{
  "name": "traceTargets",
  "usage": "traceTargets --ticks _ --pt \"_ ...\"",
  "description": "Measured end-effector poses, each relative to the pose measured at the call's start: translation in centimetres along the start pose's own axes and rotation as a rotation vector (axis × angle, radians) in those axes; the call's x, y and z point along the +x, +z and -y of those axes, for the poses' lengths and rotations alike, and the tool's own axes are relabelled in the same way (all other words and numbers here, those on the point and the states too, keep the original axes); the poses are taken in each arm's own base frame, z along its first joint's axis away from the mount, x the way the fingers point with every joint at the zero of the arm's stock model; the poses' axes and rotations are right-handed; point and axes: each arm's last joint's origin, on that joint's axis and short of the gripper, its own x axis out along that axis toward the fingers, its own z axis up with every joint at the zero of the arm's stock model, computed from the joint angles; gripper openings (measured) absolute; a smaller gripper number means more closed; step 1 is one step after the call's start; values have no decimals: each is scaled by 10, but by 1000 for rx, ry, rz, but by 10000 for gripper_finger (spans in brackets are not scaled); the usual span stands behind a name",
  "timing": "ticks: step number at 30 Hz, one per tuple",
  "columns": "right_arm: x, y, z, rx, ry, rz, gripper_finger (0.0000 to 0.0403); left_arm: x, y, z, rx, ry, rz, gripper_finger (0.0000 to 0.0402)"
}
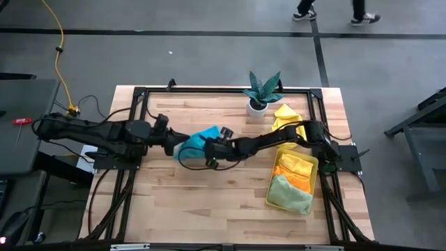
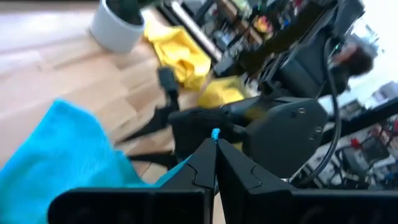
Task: Fold microfiber towels
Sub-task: Fold the blue microfiber cloth
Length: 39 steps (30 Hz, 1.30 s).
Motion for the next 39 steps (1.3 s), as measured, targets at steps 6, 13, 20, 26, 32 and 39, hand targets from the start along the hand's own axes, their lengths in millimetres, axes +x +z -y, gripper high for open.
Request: traceTargets --ticks 6,13,20,26,32,39 --pt "2 15 10 24 182 -30 11 -13 7 0 -17 -6 83 0" --pt "-40 26 31 -123 347 -136 1 -23 13 -1 -25 2 165 0" --pt "-93 38 67 -131 589 -194 1 -30 16 -6 51 119 266 0" --pt "-106 33 85 -99 651 -313 0 -26 2 -22 155 305 146 0" --pt "-90 7 75 -86 595 -411 0 -17 -18 -36 155 402 -91 0" --pt "-67 -16 66 2 585 -365 0 3 -48 -50 83 372 -264 0"
